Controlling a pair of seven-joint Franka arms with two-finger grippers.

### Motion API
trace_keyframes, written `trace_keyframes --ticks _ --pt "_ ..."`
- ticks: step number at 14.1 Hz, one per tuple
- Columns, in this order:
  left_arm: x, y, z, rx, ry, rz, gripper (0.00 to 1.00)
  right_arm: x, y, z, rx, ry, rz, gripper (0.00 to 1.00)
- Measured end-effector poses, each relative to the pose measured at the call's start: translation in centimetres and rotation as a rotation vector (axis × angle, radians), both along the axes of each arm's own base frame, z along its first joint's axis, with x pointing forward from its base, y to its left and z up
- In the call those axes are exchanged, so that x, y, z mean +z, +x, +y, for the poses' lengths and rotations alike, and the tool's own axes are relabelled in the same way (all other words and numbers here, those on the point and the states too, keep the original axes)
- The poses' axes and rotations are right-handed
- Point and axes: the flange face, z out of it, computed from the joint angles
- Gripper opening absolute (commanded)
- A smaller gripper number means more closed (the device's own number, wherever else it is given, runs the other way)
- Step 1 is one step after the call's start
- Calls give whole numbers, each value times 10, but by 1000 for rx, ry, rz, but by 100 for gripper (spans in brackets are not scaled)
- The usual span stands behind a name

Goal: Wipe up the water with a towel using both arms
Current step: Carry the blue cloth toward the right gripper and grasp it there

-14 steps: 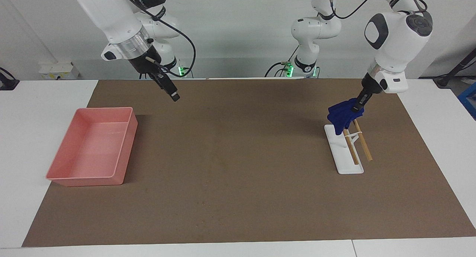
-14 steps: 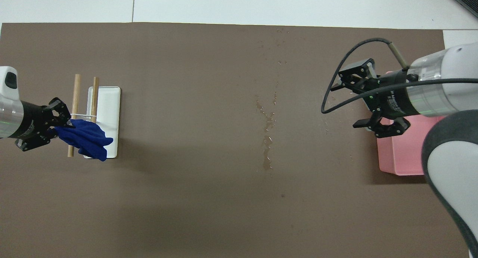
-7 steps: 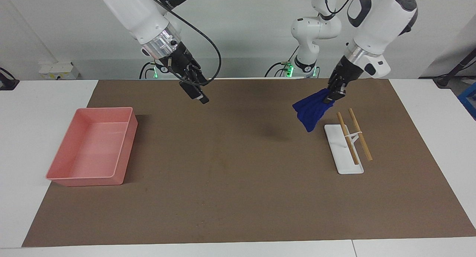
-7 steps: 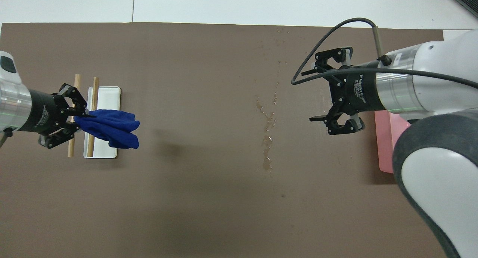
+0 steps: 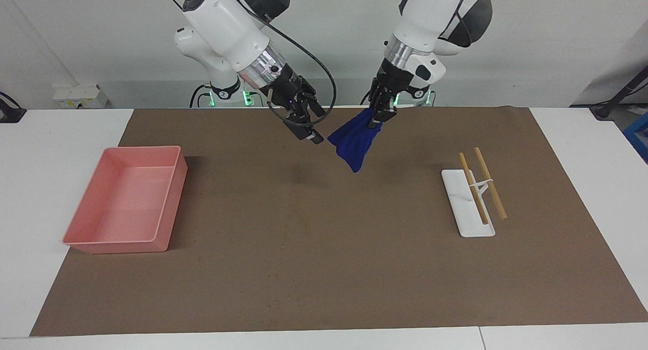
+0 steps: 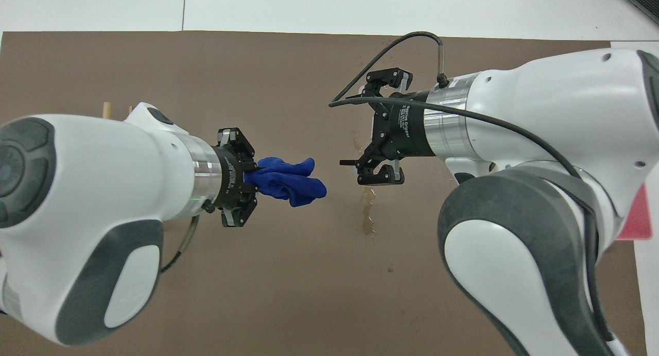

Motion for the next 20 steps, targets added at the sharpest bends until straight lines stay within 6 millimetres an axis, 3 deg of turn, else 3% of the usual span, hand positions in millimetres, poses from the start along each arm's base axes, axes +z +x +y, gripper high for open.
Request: trace_keyframes --ticks 3,6,7,8,9,10,12,13,14,15,20 --pt "16 -9 -24 92 -77 -40 0 -20 -13 13 32 -19 25 97" --pt "40 -4 -24 161 -142 -85 0 -28 -24 11 58 -35 28 91" --pt "45 -3 -24 170 -152 -92 0 -28 -25 10 59 -36 27 76" --pt "46 -3 -24 176 -155 -94 0 -28 -26 9 59 -36 24 50" --pt "46 -3 -24 178 -156 -92 0 -27 -26 9 58 -35 21 14" --pt "45 -2 -24 180 -156 -91 0 -27 -26 8 56 -34 18 0" --pt "45 -2 -24 181 -156 -91 0 -26 -24 6 48 -27 19 0" --pt "45 -2 -25 180 -157 -92 25 -25 -23 4 42 -23 19 0" --pt "45 -2 -25 179 -158 -92 76 -24 -22 2 38 -21 17 0" --pt "45 -2 -25 179 -159 -94 100 -24 -21 1 35 -20 15 0" --pt "45 0 -22 186 -158 -93 100 -19 -20 0 33 -19 0 0"
